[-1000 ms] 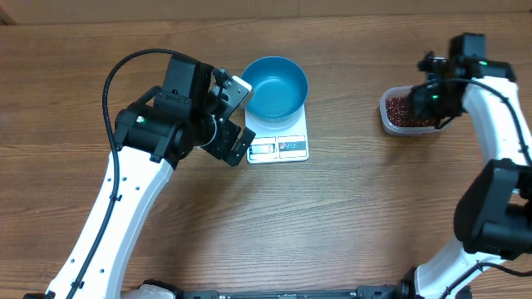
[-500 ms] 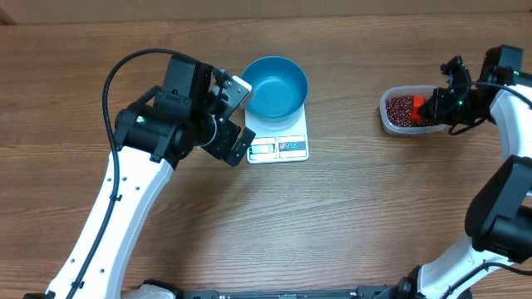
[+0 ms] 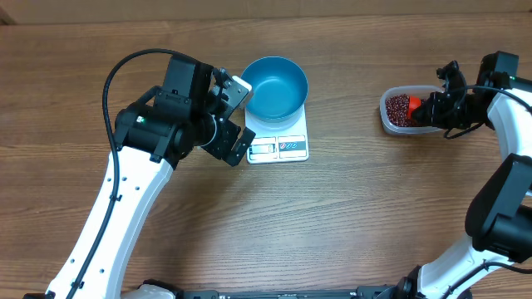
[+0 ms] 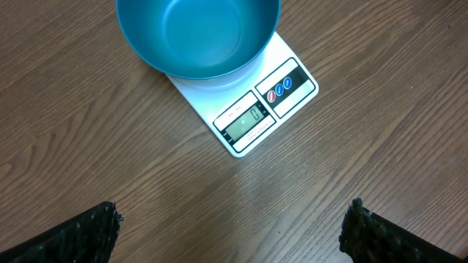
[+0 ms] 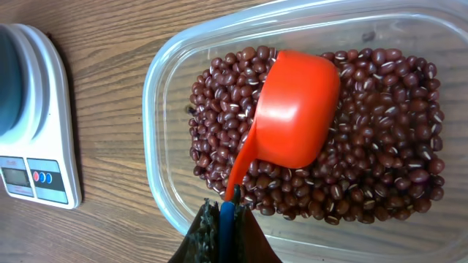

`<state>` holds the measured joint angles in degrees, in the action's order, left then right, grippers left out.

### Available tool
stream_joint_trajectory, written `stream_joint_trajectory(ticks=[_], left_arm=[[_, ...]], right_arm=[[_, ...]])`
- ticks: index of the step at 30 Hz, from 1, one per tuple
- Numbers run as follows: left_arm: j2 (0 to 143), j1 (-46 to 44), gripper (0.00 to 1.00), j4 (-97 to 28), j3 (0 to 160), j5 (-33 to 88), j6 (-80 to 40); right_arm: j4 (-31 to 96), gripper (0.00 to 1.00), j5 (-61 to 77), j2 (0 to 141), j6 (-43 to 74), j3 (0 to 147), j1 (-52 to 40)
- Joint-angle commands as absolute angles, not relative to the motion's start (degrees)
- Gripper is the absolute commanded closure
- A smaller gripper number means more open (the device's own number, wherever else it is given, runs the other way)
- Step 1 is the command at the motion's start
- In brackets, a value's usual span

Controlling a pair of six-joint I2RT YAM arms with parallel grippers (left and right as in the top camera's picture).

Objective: Scoop item into bowl and weigh 150g on scale
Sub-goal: 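Drag the red cup through the beans with the right gripper to scoop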

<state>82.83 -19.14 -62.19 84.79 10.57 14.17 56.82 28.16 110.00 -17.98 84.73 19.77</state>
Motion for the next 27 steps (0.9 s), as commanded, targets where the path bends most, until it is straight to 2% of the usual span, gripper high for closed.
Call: stream_joint_trajectory(ticks=[1, 27], left_arm=[[82.37, -19.53, 0.00, -62.17, 85.65, 11.42, 15.66], [82.39, -19.53, 0.00, -62.17, 85.65, 11.42, 15.66]], right_arm=[[57.80, 0.96, 33.65, 111.04, -17.85, 83.26, 20.10], [61.89, 0.96, 44.42, 111.04, -17.80, 83.20, 28.64]])
